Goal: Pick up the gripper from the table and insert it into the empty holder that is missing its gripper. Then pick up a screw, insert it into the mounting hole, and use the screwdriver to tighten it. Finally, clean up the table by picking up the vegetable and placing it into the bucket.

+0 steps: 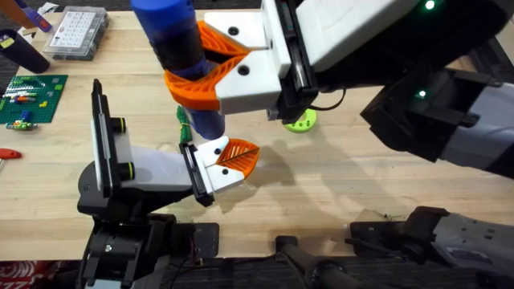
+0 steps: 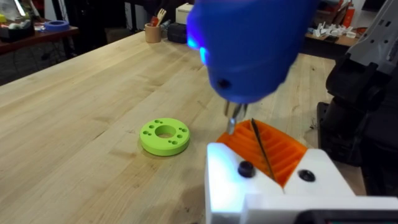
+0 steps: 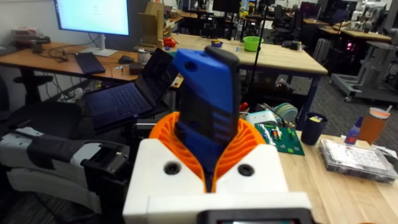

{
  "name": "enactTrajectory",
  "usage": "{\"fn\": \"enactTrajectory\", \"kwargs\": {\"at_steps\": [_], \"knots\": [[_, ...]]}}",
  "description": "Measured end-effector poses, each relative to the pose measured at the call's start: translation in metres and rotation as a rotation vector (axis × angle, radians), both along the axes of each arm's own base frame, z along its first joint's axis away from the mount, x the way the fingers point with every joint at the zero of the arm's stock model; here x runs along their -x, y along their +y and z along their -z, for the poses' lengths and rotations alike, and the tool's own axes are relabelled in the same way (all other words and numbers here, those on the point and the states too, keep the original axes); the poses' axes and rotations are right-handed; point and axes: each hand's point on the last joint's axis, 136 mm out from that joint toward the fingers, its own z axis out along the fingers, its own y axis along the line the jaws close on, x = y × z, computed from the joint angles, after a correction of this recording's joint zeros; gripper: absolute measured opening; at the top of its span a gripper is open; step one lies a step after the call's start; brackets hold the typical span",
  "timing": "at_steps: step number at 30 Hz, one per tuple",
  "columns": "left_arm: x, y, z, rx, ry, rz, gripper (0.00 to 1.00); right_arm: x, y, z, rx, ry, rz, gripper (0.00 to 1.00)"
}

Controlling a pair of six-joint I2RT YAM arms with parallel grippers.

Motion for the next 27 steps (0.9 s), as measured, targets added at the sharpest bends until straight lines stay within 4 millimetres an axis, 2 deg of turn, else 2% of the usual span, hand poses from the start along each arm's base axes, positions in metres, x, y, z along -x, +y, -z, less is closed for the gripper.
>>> {"fn": "enactTrajectory", "kwargs": {"at_steps": [6, 8, 9, 12, 27], "knots": [[0.000, 0.000, 0.002, -0.001, 0.016, -0.001, 0.014, -0.002, 0.003, 0.012, 0.025, 0.024, -0.008, 0.033], [0.000, 0.000, 0.002, -0.001, 0.015, -0.001, 0.014, 0.000, 0.002, 0.009, 0.010, 0.007, -0.018, 0.032], [0.000, 0.000, 0.002, -0.001, 0.016, -0.001, 0.014, 0.004, 0.000, -0.001, -0.027, -0.017, -0.033, 0.035], [0.000, 0.000, 0.002, -0.001, 0.016, -0.002, 0.014, 0.008, -0.003, -0.011, -0.062, -0.029, -0.046, 0.034], [0.000, 0.000, 0.002, -0.001, 0.016, -0.002, 0.014, 0.014, -0.006, -0.019, -0.070, 0.071, -0.095, 0.034]]}}
